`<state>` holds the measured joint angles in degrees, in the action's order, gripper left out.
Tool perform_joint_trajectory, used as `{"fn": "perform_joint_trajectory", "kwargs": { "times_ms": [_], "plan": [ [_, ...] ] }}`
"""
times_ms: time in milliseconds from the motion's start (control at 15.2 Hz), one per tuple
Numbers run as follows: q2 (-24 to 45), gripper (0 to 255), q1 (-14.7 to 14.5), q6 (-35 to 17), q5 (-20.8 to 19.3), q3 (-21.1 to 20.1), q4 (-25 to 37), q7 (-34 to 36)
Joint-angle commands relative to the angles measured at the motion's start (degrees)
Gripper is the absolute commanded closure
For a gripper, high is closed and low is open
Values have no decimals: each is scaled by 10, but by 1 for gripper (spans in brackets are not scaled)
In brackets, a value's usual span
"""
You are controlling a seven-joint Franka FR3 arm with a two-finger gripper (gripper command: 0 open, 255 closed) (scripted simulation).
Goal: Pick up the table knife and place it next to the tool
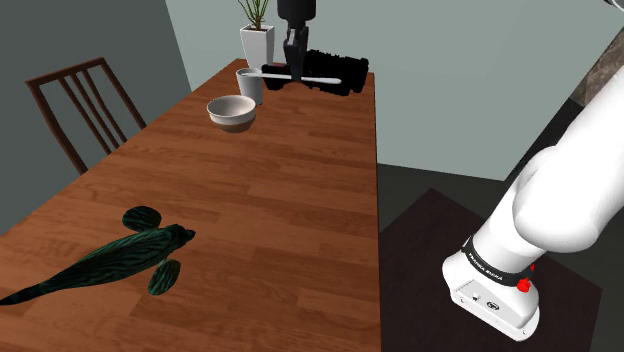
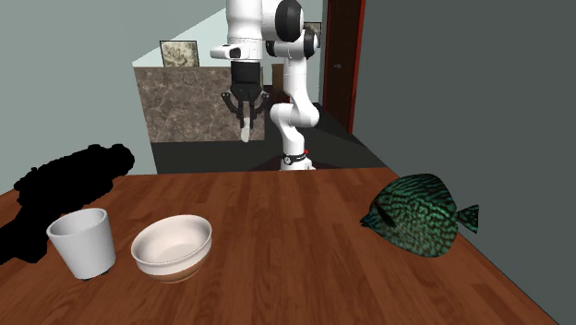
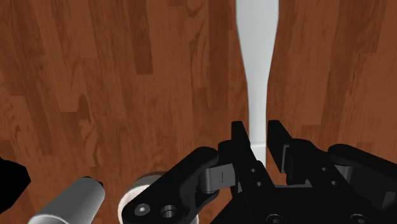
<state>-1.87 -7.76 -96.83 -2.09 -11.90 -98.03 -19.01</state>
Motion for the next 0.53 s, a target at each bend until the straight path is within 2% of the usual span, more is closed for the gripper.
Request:
{"fn": "perform_joint_trajectory", "kwargs": {
  "times_ms": [0, 462],
  "plan": [
    [8, 255, 14, 1, -2, 15, 10, -30],
    [56, 255, 58, 8, -6, 58, 68, -116]
  ]
}}
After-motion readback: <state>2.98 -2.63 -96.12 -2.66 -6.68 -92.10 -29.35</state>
